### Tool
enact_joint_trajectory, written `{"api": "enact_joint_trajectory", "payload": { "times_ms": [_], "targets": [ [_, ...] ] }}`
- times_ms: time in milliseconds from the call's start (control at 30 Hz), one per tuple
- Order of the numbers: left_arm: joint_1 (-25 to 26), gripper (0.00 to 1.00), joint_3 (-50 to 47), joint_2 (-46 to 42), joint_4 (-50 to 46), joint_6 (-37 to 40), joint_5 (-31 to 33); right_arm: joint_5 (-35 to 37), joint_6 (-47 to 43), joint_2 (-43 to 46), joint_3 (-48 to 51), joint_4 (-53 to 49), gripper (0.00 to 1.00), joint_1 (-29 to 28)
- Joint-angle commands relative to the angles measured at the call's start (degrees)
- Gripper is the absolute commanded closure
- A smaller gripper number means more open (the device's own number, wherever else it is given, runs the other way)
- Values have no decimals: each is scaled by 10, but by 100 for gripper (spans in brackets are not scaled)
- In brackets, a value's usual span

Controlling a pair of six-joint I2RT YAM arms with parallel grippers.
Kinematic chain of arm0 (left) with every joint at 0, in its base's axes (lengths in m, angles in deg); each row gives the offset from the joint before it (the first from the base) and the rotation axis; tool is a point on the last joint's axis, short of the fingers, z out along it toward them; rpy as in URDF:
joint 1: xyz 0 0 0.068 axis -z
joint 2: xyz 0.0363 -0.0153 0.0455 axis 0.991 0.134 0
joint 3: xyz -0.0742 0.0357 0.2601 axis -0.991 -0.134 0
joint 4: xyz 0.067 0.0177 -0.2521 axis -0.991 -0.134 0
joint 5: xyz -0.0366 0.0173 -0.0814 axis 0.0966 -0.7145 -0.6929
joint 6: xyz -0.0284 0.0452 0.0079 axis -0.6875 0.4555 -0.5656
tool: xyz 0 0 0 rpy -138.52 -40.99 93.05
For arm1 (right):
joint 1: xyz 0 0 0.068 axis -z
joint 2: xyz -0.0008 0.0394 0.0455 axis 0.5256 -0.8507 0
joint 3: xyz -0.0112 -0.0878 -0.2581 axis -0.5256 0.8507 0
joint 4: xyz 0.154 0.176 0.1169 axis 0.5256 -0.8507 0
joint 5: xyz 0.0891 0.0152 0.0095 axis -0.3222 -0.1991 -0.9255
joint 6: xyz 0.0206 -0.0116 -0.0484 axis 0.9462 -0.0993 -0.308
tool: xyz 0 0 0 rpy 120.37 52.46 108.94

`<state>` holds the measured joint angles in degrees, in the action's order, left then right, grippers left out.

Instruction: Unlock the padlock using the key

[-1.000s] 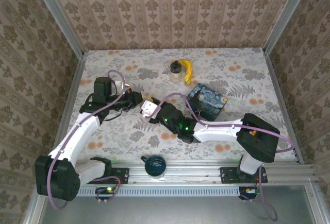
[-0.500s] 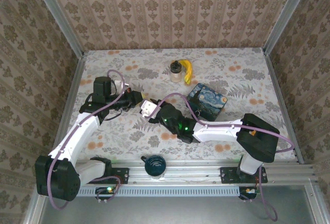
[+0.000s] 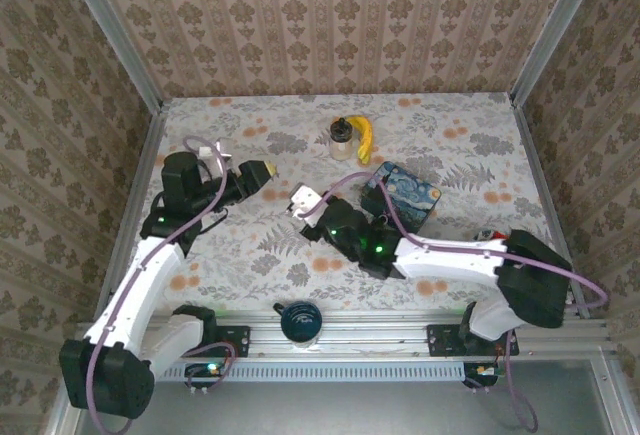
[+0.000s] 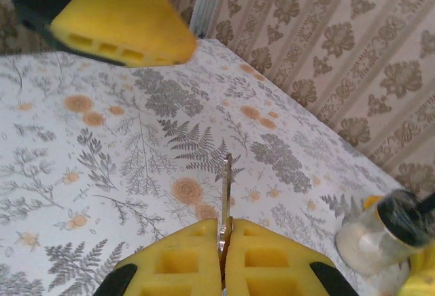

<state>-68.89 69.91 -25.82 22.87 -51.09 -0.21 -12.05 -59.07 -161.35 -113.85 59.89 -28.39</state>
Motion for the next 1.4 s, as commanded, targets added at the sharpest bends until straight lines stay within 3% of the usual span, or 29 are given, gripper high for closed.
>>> {"api": "enact_joint_trajectory", "payload": {
  "times_ms": [0, 100, 233, 400, 500, 633, 767, 1000, 1367],
  "targets": [
    [-1, 37, -33, -13, 62, 31, 47, -40, 126, 80, 16, -82, 100, 20],
    [5, 42, -58, -5, 161, 36, -8, -103, 177, 145, 35, -130, 100, 42],
    [34, 38, -58, 18, 277, 70, -76, -286, 261, 225, 56, -178, 100, 125],
    [78, 19, -61, 36, 409, 117, -120, -466, 337, 293, 99, -160, 100, 226],
    [95, 0, -47, 55, 424, 135, -143, -538, 377, 317, 120, -121, 100, 267],
    [117, 0, -25, 93, 428, 139, -164, -588, 396, 312, 122, -96, 100, 284],
    [142, 6, -2, 135, 476, 115, -207, -640, 425, 272, 115, -43, 100, 286],
    [172, 24, 41, 190, 483, 92, -276, -699, 447, 222, 88, 0, 100, 285],
    [190, 43, 63, 203, 398, 142, -289, -713, 455, 213, 81, 13, 100, 285]
  ]
}}
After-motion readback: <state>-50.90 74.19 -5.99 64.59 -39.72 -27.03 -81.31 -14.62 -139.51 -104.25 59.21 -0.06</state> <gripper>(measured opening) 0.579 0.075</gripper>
